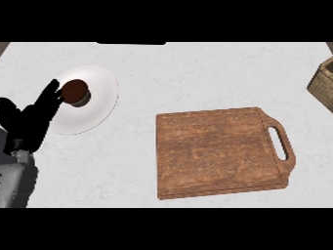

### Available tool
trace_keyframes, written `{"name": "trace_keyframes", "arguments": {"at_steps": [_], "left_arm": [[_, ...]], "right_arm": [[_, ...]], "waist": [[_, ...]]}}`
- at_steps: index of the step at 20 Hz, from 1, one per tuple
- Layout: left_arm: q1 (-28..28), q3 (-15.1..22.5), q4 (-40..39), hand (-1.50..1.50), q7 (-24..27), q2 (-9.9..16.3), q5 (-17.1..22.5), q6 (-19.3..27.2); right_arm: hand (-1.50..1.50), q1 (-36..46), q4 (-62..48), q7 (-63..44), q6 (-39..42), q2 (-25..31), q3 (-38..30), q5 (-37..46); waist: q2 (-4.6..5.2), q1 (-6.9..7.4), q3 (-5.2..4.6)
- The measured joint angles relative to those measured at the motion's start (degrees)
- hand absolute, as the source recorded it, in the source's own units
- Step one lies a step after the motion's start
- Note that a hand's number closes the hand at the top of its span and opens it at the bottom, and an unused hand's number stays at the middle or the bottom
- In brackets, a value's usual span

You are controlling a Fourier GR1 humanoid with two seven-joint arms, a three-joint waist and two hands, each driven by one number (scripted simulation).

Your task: Pick the croissant from the cutting board and place it in the basket

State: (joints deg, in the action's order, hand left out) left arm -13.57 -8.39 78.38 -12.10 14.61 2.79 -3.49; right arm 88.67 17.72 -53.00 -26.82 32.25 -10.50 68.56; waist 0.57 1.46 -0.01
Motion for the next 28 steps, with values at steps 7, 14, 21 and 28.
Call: {"name": "trace_keyframes", "arguments": {"at_steps": [7,14,21,28], "left_arm": [[0.7,-0.8,1.2,0.0,-0.9,0.8,0.9,-1.1],[0.9,-0.7,0.8,0.0,0.1,0.2,0.4,-0.8],[1.2,-0.6,1.1,0.0,-0.2,-0.1,0.3,-1.0],[1.1,-0.7,2.2,0.0,-1.4,0.0,-0.1,-0.3]], "right_arm": [[1.5,-6.0,1.3,6.4,-3.8,2.9,-3.3,-3.5],[-1.5,-11.5,0.9,5.7,-10.0,5.8,-5.6,-3.9],[-1.5,-13.9,0.8,11.4,-12.1,7.0,-8.3,-7.1],[-1.5,-15.4,4.4,13.7,-18.5,8.2,-11.9,-10.3]], "waist": [[-0.08,-0.11,0.04],[0.06,-0.14,0.03],[0.06,0.17,0.06],[-0.19,-0.29,0.06]]}}
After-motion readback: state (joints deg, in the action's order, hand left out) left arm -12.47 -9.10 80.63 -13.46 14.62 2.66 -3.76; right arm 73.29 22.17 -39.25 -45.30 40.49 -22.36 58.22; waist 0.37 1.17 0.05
